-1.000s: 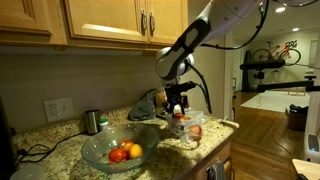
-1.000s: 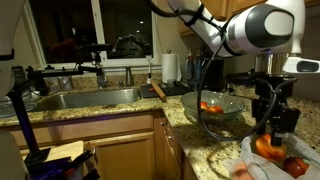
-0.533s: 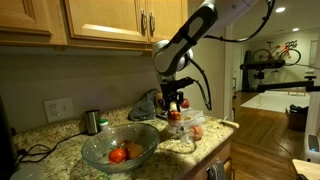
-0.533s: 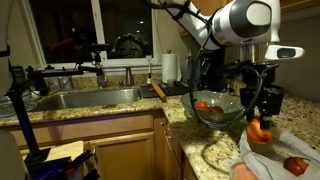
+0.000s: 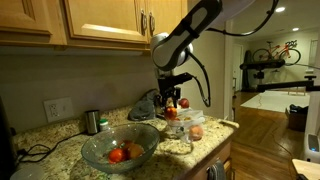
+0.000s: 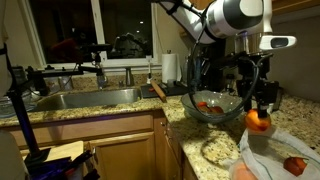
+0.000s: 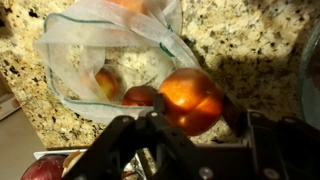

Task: Pick a peach from the bag and place it in the bowl

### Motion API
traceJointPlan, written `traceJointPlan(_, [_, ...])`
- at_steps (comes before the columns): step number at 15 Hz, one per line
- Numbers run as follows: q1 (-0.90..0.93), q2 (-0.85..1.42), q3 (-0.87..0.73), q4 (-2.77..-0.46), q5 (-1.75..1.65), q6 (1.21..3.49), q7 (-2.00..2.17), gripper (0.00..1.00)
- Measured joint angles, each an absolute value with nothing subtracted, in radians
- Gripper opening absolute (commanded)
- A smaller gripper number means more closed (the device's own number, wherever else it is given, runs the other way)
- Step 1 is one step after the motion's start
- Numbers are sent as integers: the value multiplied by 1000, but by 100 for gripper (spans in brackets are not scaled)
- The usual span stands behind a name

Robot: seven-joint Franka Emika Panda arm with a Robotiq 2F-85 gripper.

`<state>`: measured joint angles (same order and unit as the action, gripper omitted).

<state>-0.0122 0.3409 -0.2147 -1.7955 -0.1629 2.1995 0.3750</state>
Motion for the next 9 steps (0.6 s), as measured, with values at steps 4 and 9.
traceJointPlan(4, [-12,331,-204,-1794,-170,2213,374,35])
traceJointPlan(9, [-12,322,-176,-1785,-168,2223,371,35])
